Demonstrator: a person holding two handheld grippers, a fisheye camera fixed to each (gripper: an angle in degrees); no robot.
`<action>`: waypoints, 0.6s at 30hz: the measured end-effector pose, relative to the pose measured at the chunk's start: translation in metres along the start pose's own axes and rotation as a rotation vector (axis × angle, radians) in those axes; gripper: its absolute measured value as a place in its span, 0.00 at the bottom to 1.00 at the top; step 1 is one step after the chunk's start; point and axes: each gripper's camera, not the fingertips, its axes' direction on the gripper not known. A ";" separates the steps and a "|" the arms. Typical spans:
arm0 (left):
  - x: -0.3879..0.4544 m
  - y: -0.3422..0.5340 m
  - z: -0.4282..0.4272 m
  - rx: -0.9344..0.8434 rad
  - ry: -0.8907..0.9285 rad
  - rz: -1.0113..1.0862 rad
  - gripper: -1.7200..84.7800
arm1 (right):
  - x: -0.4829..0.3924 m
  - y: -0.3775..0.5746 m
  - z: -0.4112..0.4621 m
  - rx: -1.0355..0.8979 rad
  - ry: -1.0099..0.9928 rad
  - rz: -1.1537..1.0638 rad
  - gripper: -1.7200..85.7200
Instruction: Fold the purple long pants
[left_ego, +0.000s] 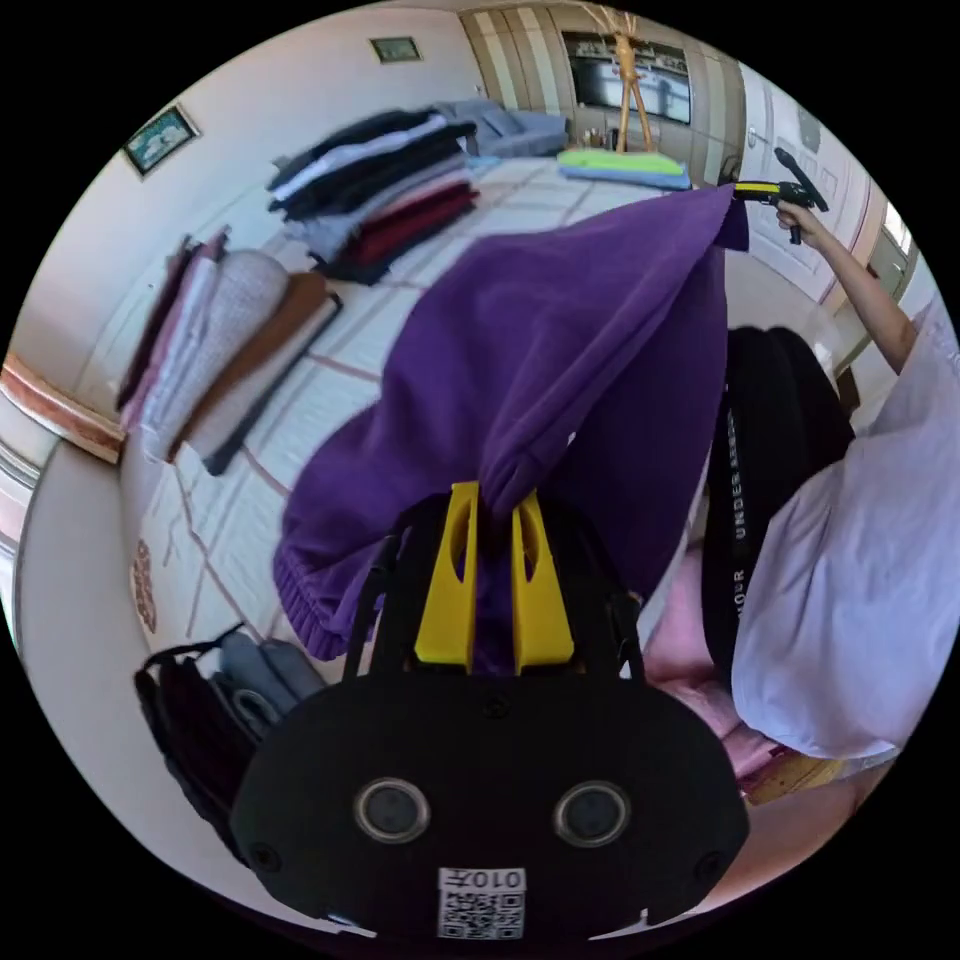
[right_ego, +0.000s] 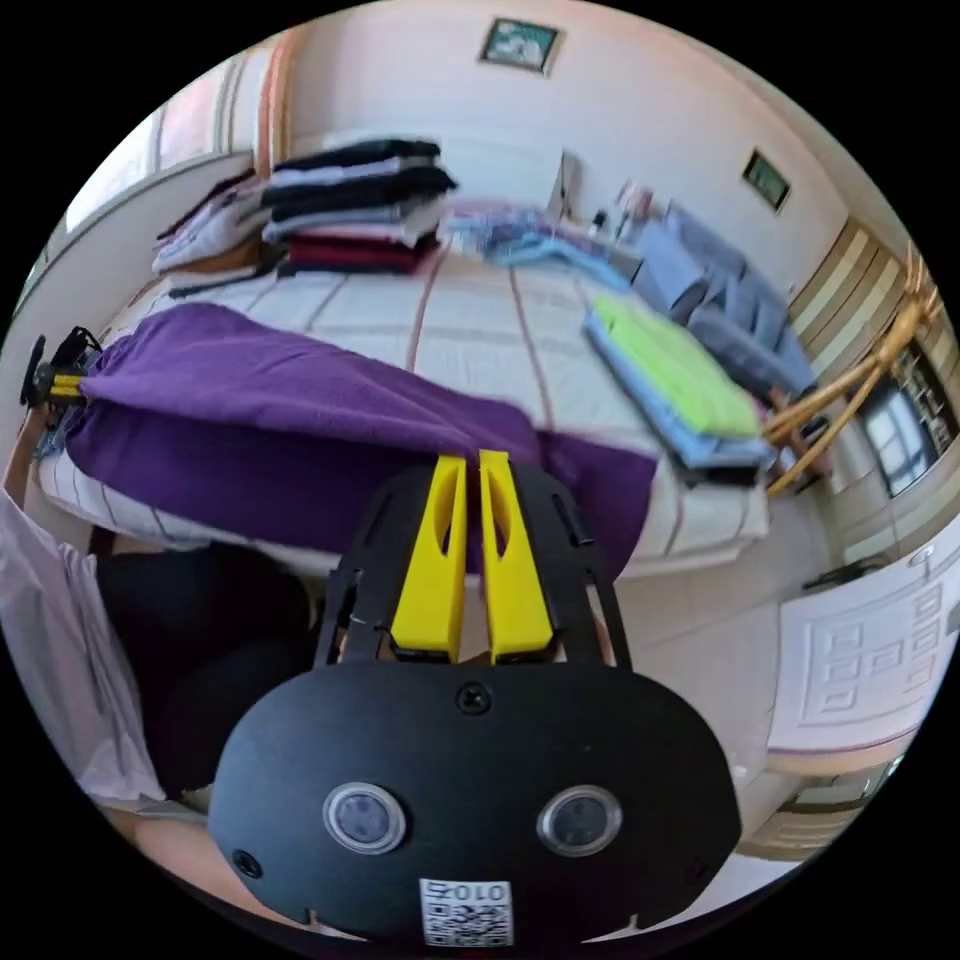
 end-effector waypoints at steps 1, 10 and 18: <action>0.018 0.001 0.015 -0.052 -0.029 0.014 0.04 | 0.002 0.013 0.028 -0.075 -0.027 0.021 0.04; 0.018 -0.007 -0.055 0.035 -0.110 -0.087 0.04 | 0.019 -0.023 0.038 0.027 0.063 0.039 0.04; 0.079 0.015 -0.012 -0.085 -0.050 -0.032 0.04 | 0.042 -0.001 0.083 0.014 -0.061 0.093 0.07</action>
